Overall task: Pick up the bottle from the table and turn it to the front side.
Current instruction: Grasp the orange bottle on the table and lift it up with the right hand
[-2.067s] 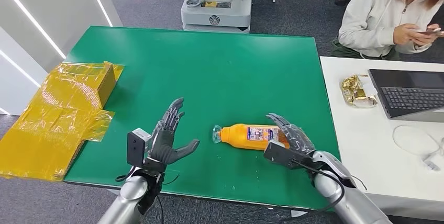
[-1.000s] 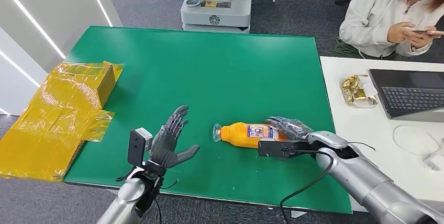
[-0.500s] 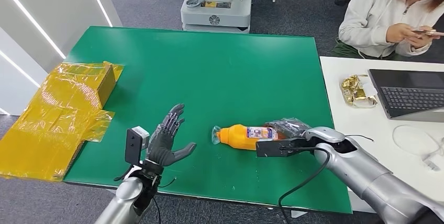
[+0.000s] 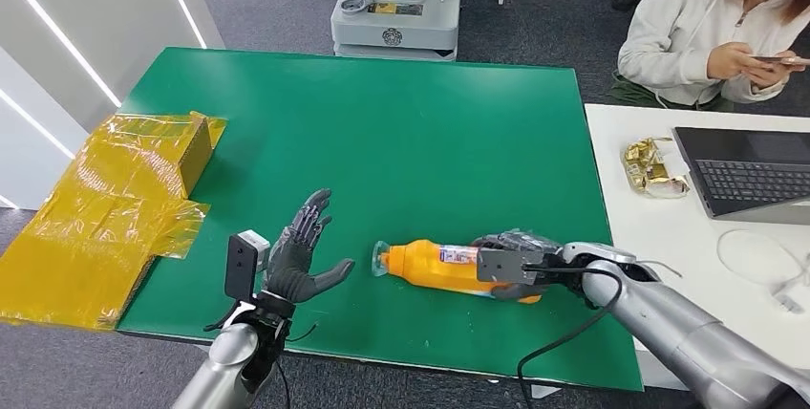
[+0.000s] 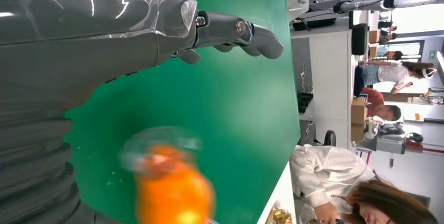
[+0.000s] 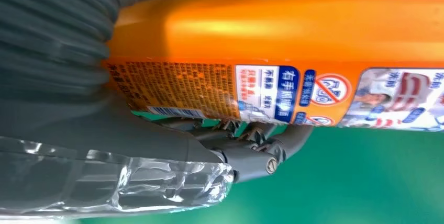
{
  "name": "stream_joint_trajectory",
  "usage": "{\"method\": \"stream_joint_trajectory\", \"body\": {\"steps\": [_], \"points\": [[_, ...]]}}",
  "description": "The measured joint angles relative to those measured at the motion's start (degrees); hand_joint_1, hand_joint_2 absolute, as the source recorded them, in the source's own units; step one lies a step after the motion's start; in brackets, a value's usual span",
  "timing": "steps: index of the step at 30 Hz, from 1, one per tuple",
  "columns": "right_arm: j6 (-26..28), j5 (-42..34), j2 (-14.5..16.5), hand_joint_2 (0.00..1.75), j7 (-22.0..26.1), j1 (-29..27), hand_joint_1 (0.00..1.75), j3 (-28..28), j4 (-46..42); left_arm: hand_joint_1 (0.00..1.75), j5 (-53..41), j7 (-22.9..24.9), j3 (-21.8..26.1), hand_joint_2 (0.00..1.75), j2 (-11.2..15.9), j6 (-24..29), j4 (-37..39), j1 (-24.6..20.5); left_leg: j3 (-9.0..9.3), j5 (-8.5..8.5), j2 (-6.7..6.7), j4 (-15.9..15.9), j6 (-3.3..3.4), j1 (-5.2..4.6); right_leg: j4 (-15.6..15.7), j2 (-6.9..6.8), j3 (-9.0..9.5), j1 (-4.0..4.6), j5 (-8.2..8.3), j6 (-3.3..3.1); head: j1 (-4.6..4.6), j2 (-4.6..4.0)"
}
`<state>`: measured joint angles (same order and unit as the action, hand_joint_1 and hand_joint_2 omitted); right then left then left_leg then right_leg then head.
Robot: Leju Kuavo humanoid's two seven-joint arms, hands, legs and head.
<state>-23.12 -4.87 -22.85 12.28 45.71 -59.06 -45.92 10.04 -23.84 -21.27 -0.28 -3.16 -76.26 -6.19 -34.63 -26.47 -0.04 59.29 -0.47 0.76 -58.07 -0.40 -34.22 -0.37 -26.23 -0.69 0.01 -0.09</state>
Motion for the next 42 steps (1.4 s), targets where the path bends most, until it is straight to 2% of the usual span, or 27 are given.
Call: {"method": "stream_joint_trajectory", "body": {"steps": [4, 5, 8, 12, 16, 21, 24, 28, 32, 36, 39, 42], "points": [[-0.5, -5.9, -0.6, 1.75, 1.7, -2.6, 1.75, 2.3, -1.0, 0.0, -0.3, -0.4, 0.0, 1.75, 0.0, 0.5, 0.0, 0.2, -0.02, -0.01, -0.03, 0.0, 0.01, 0.0, 0.0, -0.03, 0.0, 0.0, -0.01, 0.02, -0.01, 0.0], [-0.4, -9.7, -1.3, 1.75, 3.5, -6.7, 1.75, 5.4, -3.0, 0.0, -0.4, -0.7, 0.1, 1.75, 0.1, 0.9, 0.0, 0.5, -0.04, -0.03, -0.16, 0.0, 0.03, 0.0, 0.0, -0.14, 0.03, 0.0, -0.07, 0.05, -0.02, 0.0], [3.1, -18.0, -3.6, 1.75, 9.5, -25.3, 1.75, 19.0, -13.9, 0.0, -0.5, -1.5, 0.7, 1.75, 0.4, 2.4, -0.6, 2.2, -0.12, -0.15, -0.51, 0.0, 0.07, 0.0, 0.0, -0.46, 0.11, 0.0, -0.26, 0.18, -0.04, 0.0], [7.0, -15.9, -3.7, 1.75, 10.4, -37.2, 1.75, 28.4, -23.6, 0.0, -0.8, -1.5, 1.6, 1.75, 0.6, 3.4, -2.4, 4.3, -0.14, -0.22, -0.48, 0.0, 0.05, -0.01, 0.0, -0.44, 0.07, -0.01, -0.33, 0.16, -0.04, 0.0], [6.8, -14.8, -3.3, 1.75, 9.5, -43.1, 1.75, 36.5, -30.0, 0.0, -1.5, -1.7, 2.5, 1.75, 0.8, 3.8, -3.9, 5.8, -0.12, -0.22, -0.44, 0.0, 0.04, -0.01, 0.0, -0.39, 0.07, -0.01, -0.33, 0.16, -0.04, 0.0], [6.4, -12.2, -0.9, 1.75, 9.4, -47.6, 1.75, 44.7, -34.5, 0.0, -2.1, -2.1, 3.3, 1.75, 0.9, 2.8, -4.3, 6.6, -0.09, -0.21, -0.42, 0.0, 0.04, -0.01, 0.0, -0.37, 0.08, -0.02, -0.32, 0.15, -0.03, 0.0], [7.9, -7.9, 1.1, 1.75, 9.1, -47.8, 1.75, 47.5, -34.7, 0.0, -2.0, -1.7, 3.4, 1.75, 0.9, 0.5, -4.3, 6.0, -0.07, -0.2, -0.32, 0.0, 0.03, -0.01, 0.0, -0.28, 0.08, -0.01, -0.3, 0.14, -0.03, 0.0], [11.5, -0.6, 4.4, 1.75, 10.4, -44.0, 1.75, 48.2, -31.7, 0.0, -1.1, 0.3, 3.1, 1.75, 0.8, -4.4, -4.0, 2.0, -0.03, -0.11, -0.18, 0.0, 0.03, -0.01, 0.0, -0.17, 0.07, -0.01, -0.21, 0.08, -0.03, 0.0], [17.7, 6.8, 8.3, 1.75, 11.2, -37.8, 1.75, 46.9, -27.6, 0.0, 3.6, 4.0, 1.9, 1.75, 0.4, -11.6, -2.5, -4.3, -0.02, 0.03, -0.14, 0.0, -0.02, 0.0, 0.0, -0.13, 0.04, -0.01, -0.08, 0.02, -0.04, 0.0], [22.3, 10.5, 10.6, 1.75, 11.7, -29.8, 1.75, 43.8, -22.4, 0.0, 13.8, 8.0, -0.4, 1.75, -0.5, -18.5, 3.0, -12.1, -0.03, 0.16, -0.12, 0.0, -0.02, -0.01, -0.1, -0.11, 0.02, -0.01, 0.06, 0.02, -0.03, 0.0], [23.7, 11.0, 11.4, 1.75, 12.7, -22.6, 1.75, 40.2, -16.4, 0.0, 19.2, 9.4, -2.9, 1.75, -1.7, -20.7, 8.8, -18.5, -0.09, 0.28, -0.11, 0.0, 0.0, -0.01, -0.1, -0.09, -0.03, -0.01, 0.19, 0.03, -0.03, 0.0], [24.2, 11.0, 12.2, 1.75, 13.3, -17.3, 1.75, 37.0, -11.7, 0.0, 20.7, 10.0, -4.8, 1.75, -2.8, -20.8, 12.3, -23.2, -0.09, 0.3, -0.1, 0.0, 0.01, -0.02, -0.1, -0.08, -0.04, -0.02, 0.22, 0.03, -0.03, 0.0]]}}
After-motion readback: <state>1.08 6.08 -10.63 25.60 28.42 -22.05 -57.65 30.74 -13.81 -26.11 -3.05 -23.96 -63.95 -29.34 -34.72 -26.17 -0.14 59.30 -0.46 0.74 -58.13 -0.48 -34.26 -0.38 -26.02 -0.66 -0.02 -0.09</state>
